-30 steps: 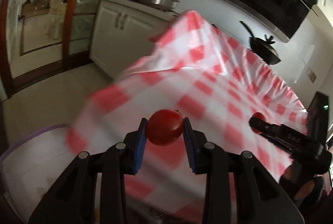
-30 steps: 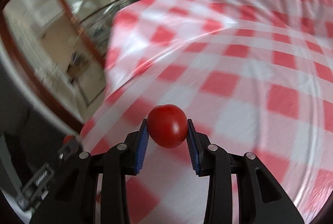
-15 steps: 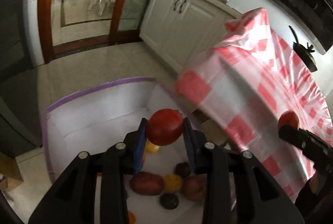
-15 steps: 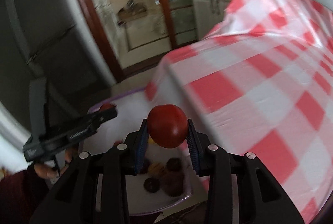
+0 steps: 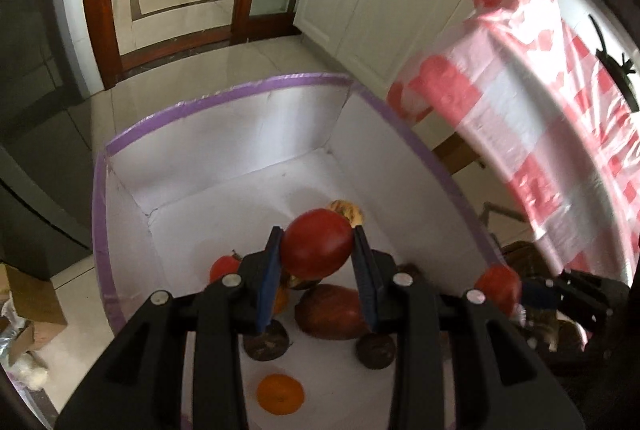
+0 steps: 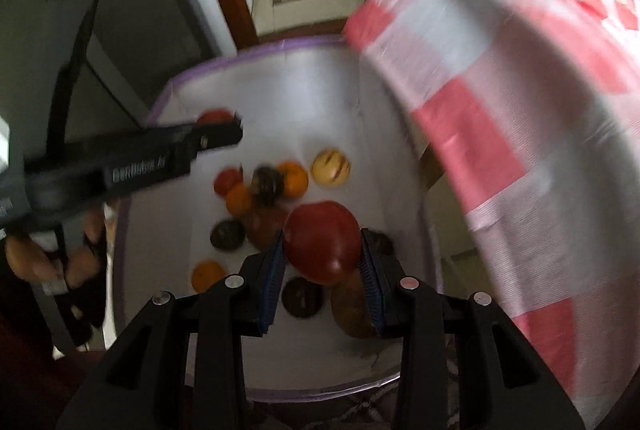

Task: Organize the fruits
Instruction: 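Open both tools to drop the cherry tomatoes into the box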

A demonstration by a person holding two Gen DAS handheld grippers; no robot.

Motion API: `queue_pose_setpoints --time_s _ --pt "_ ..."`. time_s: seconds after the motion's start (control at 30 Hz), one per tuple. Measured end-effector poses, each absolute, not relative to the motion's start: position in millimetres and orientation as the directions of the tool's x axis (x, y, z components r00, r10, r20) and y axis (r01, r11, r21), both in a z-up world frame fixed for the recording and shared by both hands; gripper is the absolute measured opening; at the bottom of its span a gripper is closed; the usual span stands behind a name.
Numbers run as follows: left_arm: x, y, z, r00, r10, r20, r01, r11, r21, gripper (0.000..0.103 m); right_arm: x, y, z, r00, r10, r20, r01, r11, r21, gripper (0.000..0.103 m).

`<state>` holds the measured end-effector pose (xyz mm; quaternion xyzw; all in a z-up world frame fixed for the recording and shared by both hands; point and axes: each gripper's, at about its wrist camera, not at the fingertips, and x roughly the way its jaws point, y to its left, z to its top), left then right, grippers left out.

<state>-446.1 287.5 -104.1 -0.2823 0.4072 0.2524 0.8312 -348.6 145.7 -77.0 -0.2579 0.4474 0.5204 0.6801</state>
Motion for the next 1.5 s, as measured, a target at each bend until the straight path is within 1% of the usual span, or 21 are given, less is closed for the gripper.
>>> queue_pose_setpoints --time_s 0.2,0.33,0.53,0.6,0.63,0.67,0.7,0.73,0.77,0.87,0.9,0.93,0.97,1.03,1.1,1.17,1.27,1.3,1.37,1.4,1.5 --pt "-443.2 287.7 -119.3 0.503 0.179 -0.845 -0.672 0.696 -0.253 0.034 -355.7 150.6 -95.2 0.036 0.414 -0.910 -0.953 0.290 0.094 0.036" --pt "-441.5 285.0 -119.8 0.482 0.221 -0.848 -0.681 0.703 -0.204 0.034 -353.0 149.0 -98.9 0.029 0.398 -0.917 -0.954 0.285 0.093 0.036" --pt "-437.6 282.9 -119.3 0.471 0.237 -0.850 -0.680 0.711 -0.179 0.035 -351.0 150.4 -103.4 0.031 0.381 -0.924 -0.952 0.294 0.089 0.038" --pt "-437.0 281.7 -118.6 0.471 0.234 -0.850 -0.677 0.714 -0.179 0.039 -350.0 150.2 -104.6 0.033 0.384 -0.923 -0.950 0.299 0.090 0.038" --pt "-437.3 281.7 -118.5 0.472 0.233 -0.850 -0.677 0.713 -0.180 0.044 -348.9 149.8 -104.2 0.038 0.385 -0.922 -0.949 0.304 0.088 0.038" --pt "-438.5 282.6 -118.0 0.476 0.232 -0.848 -0.679 0.709 -0.188 0.053 -348.5 150.1 -104.4 0.041 0.386 -0.922 -0.948 0.307 0.086 0.039" --pt "-440.1 284.0 -117.4 0.484 0.231 -0.844 -0.682 0.704 -0.198 0.061 -348.0 150.2 -104.5 0.048 0.386 -0.921 -0.946 0.314 0.082 0.047" --pt "-442.5 285.5 -115.3 0.498 0.235 -0.834 -0.688 0.693 -0.215 0.075 -346.8 149.8 -104.0 0.054 0.388 -0.920 -0.944 0.321 0.080 0.057" --pt "-445.0 287.4 -112.7 0.514 0.242 -0.823 -0.693 0.682 -0.232 0.084 -344.7 148.6 -102.4 0.059 0.394 -0.917 -0.940 0.330 0.081 0.060" --pt "-453.0 295.1 -104.5 0.557 0.254 -0.791 -0.703 0.651 -0.286 0.093 -341.5 147.0 -98.2 0.070 0.404 -0.912 -0.936 0.344 0.080 0.064" --pt "-454.5 297.8 -102.1 0.570 0.259 -0.780 -0.703 0.645 -0.300 0.095 -340.4 146.5 -96.2 0.076 0.408 -0.910 -0.934 0.349 0.078 0.068" --pt "-457.4 300.8 -97.9 0.582 0.270 -0.767 -0.706 0.635 -0.313 0.100 -339.9 147.0 -95.2 0.080 0.411 -0.908 -0.933 0.352 0.077 0.072" --pt "-461.6 303.5 -90.3 0.598 0.299 -0.744 -0.711 0.626 -0.320 0.101 -339.1 146.9 -91.7 0.088 0.415 -0.905 -0.932 0.355 0.072 0.073" --pt "-466.0 305.5 -75.8 0.614 0.365 -0.700 -0.719 0.624 -0.306 0.101 -339.2 146.2 -82.4 0.106 0.430 -0.897 -0.934 0.353 0.058 0.080" --pt "-469.7 303.2 -54.8 0.610 0.459 -0.646 -0.733 0.636 -0.240 0.101 -341.0 146.2 -69.5 0.142 0.452 -0.881 -0.936 0.350 0.029 0.087" --pt "-469.6 296.8 -33.3 0.591 0.543 -0.597 -0.744 0.653 -0.142 0.101 -342.6 146.0 -57.6 0.163 0.471 -0.867 -0.938 0.347 0.012 0.087" --pt "-467.9 281.9 -3.9 0.526 0.671 -0.523 -0.780 0.626 0.019 0.101 -341.2 146.4 -44.0 0.137 0.478 -0.868 -0.936 0.348 0.045 0.087" --pt "-466.8 278.6 1.6 0.495 0.699 -0.516 -0.794 0.605 0.058 0.101 -340.3 146.8 -40.9 0.129 0.474 -0.871 -0.933 0.355 0.055 0.087" --pt "-464.0 274.6 8.6 0.432 0.730 -0.530 -0.819 0.564 0.109 0.101 -337.8 148.2 -36.7 0.108 0.455 -0.884 -0.923 0.376 0.081 0.087" --pt "-461.6 274.0 8.0 0.431 0.712 -0.554 -0.812 0.574 0.107 0.101 -336.1 149.0 -35.8 0.099 0.443 -0.891 -0.917 0.389 0.091 0.087" --pt "-454.7 282.0 -6.0 0.449 0.585 -0.675 -0.778 0.628 0.026 0.101 -334.0 147.4 -35.3 0.101 0.419 -0.903 -0.901 0.422 0.095 0.087"
